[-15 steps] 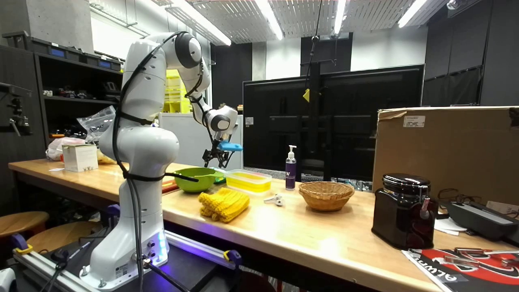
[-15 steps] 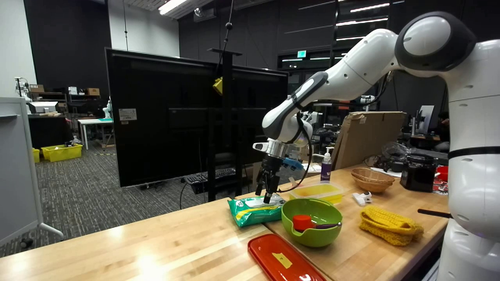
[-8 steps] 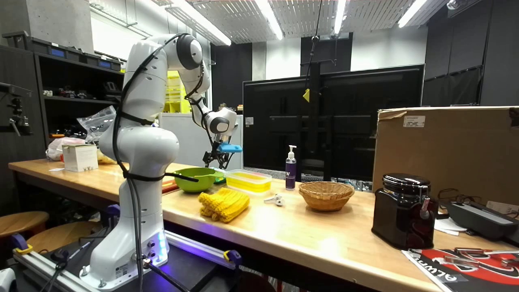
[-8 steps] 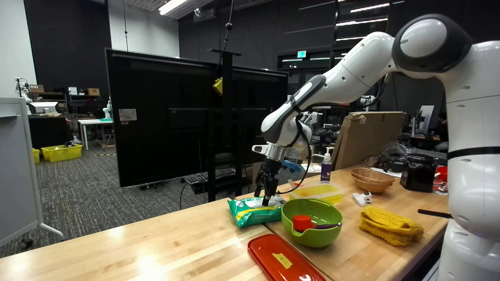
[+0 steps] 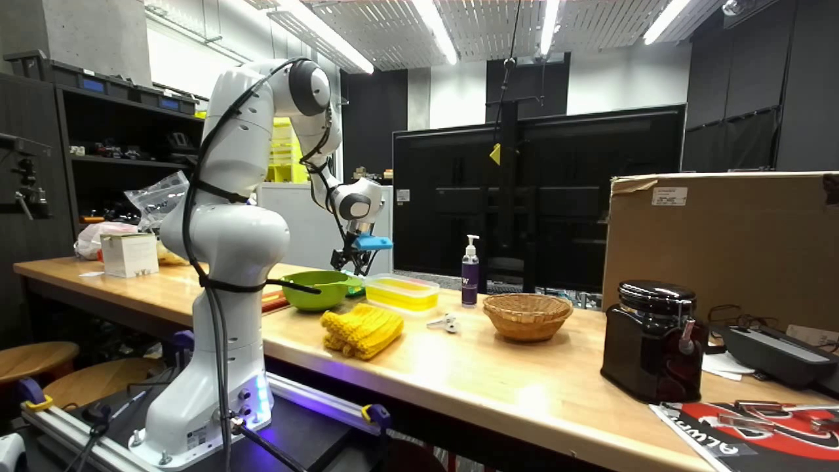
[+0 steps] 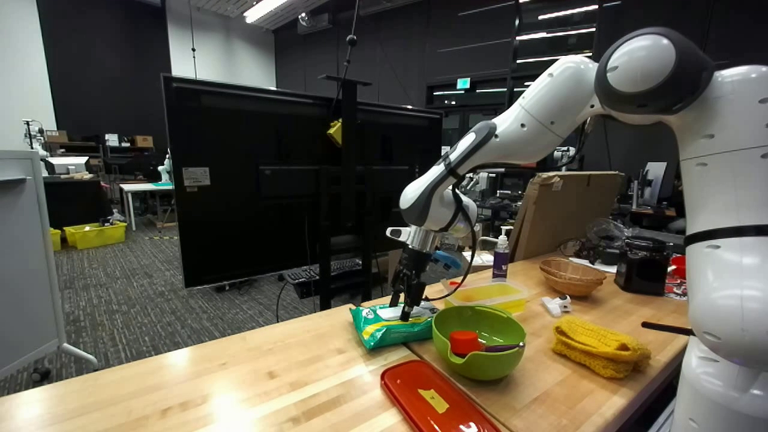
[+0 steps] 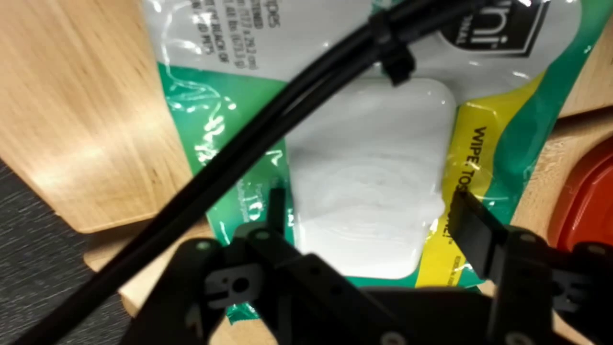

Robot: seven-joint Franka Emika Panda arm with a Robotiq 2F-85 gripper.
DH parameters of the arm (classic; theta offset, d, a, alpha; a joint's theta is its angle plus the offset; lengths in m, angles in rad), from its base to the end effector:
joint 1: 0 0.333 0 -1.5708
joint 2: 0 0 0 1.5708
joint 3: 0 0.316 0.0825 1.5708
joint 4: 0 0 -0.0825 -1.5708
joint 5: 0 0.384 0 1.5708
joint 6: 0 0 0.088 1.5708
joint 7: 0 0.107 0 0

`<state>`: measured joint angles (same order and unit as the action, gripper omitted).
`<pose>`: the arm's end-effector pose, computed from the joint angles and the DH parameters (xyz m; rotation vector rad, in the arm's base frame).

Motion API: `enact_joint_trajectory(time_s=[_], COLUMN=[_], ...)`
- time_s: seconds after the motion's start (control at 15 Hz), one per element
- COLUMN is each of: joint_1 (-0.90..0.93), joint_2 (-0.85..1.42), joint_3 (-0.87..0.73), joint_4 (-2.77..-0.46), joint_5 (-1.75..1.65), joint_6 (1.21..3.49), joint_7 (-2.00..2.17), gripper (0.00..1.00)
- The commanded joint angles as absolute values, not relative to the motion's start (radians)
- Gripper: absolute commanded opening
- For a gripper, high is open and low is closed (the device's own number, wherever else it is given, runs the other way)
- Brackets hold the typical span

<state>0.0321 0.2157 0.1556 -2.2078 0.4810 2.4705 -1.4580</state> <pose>0.5464 0.1022 0.2876 -2.3156 -1.7029 -0.3420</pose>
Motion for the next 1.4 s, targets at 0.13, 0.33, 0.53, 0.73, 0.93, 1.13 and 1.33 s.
enact_joint_trajectory(time_s=[0.13,0.33,0.53,0.73,0.93,1.13,1.33], joint_1=[0.015,0.016,0.016,0.017,0.019,0.021,0.023], joint_2=[0.226,0.226,0.226,0.225,0.23,0.236,0.251], joint_3=[0.175,0.173,0.173,0.168,0.164,0.159,0.154], joint_4=[-2.193,-2.184,-2.171,-2.15,-2.121,-2.087,-2.041], joint_5=[0.488,0.476,0.466,0.448,0.429,0.404,0.374], joint_6=[2.487,2.474,2.438,2.374,2.304,2.224,2.146], joint_7=[-1.484,-1.479,-1.476,-1.464,-1.457,-1.446,-1.436], gripper=[0.42,0.42,0.42,0.42,0.42,0.42,0.42])
